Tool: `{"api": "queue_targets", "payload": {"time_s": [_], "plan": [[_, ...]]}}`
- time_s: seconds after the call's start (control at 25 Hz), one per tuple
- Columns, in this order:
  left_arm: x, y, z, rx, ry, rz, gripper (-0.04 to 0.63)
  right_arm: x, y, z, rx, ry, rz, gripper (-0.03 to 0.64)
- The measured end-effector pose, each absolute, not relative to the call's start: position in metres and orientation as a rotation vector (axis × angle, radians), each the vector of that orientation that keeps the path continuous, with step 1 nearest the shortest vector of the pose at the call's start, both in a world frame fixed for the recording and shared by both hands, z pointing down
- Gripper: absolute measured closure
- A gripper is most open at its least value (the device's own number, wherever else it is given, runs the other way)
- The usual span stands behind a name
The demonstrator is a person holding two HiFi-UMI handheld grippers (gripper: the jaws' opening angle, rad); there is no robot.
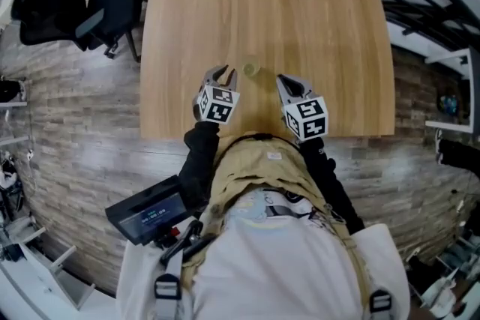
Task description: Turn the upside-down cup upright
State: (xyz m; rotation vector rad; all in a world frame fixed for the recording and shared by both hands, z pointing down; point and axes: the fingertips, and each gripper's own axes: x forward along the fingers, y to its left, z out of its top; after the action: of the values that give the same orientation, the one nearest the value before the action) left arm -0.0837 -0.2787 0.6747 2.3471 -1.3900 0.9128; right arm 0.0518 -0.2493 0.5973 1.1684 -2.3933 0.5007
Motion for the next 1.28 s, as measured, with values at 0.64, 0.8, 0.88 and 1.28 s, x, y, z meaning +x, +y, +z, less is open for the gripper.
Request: {"api": "queue_targets", "payload": {"time_s": [0.64,0.8,0.88,1.28], "plan": [[-0.083,-0.275,0.483,2.424,-1.676,0.334,0.594,0.053,-0.257,0.454,1.417,-2.586,0.166,0.595],[-0.087,-0.273,0.451,2.451,-1.717,0.251,0.594,0.057,-0.256,0.429,1.486,-2.624,0.12,0.595],[-0.087,-0.273,0.44,2.467,-1.72,0.223,0.594,0.058,-0.254,0.42,1.517,-2.643,0.127,0.597],[-0.073,-0.27,0.413,2.549,-1.665,0.114,0.594,0.059,-0.25,0.402,1.558,-2.642,0.083,0.597]]}}
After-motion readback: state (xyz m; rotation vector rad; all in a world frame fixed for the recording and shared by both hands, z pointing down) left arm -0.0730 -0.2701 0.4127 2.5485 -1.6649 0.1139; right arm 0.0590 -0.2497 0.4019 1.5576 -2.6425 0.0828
